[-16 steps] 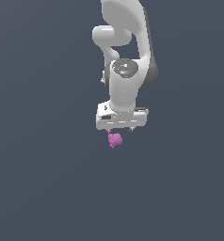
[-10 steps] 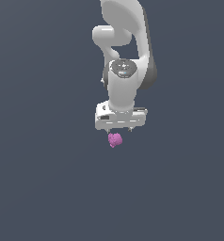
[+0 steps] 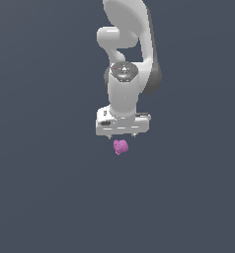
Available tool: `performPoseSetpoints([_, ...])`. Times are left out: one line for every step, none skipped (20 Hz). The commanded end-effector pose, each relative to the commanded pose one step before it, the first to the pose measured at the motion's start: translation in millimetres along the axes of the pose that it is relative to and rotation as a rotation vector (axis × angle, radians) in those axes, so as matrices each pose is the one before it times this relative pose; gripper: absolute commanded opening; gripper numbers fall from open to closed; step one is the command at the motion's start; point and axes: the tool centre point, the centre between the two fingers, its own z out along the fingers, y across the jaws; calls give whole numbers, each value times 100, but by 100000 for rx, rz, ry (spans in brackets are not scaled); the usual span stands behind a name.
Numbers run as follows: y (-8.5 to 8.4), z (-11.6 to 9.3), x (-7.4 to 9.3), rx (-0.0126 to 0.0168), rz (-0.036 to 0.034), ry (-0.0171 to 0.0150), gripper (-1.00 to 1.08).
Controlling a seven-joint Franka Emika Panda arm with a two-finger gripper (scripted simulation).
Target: Pick up the object and move it to a goal position.
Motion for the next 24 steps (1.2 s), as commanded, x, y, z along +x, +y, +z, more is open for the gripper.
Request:
performPoseSetpoints([-30,316,-87,-54,-934,-88,100])
performPoseSetpoints([14,217,-57,-44,-667,-30,100])
performPoseSetpoints([22,263,-72,-50,-806,-39,100])
performPoseSetpoints([20,311,-87,-56,-962,-45,100])
performPoseSetpoints([14,365,-103,-63,-1136,-46,100])
performPoseSetpoints([4,419,-120,-67,-1317,-46,100])
performPoseSetpoints([-1,468,-138,-66,-1482,-50,100])
performPoseSetpoints([-3,513,-157,-61,-1633,-57,100])
performPoseSetpoints([-10,558,-178,-53,-1794,-62,100])
performPoseSetpoints([-20,571,-188,-40,-1852,-60,100])
performPoseSetpoints([-29,520,-176,-24,-1705,-51,100])
performPoseSetpoints([-32,467,-163,-11,-1543,-43,100])
performPoseSetpoints([-34,415,-148,-1,-1382,-36,100])
performPoseSetpoints([-34,364,-132,6,-1221,-30,100])
performPoseSetpoints([-34,314,-116,10,-1061,-24,100])
performPoseSetpoints([-31,265,-99,12,-897,-19,100])
performPoseSetpoints([-28,216,-81,13,-737,-14,100])
performPoseSetpoints([-20,167,-64,11,-569,-10,100])
performPoseSetpoints([-16,119,-46,9,-408,-7,100])
performPoseSetpoints([-12,72,-27,6,-249,-4,100])
performPoseSetpoints([-5,24,-9,2,-85,-1,100])
performPoseSetpoints([20,-95,19,22,538,-103,100])
performPoseSetpoints([2,35,-2,0,0,0,100])
performPoseSetpoints([5,105,-5,0,0,0,100])
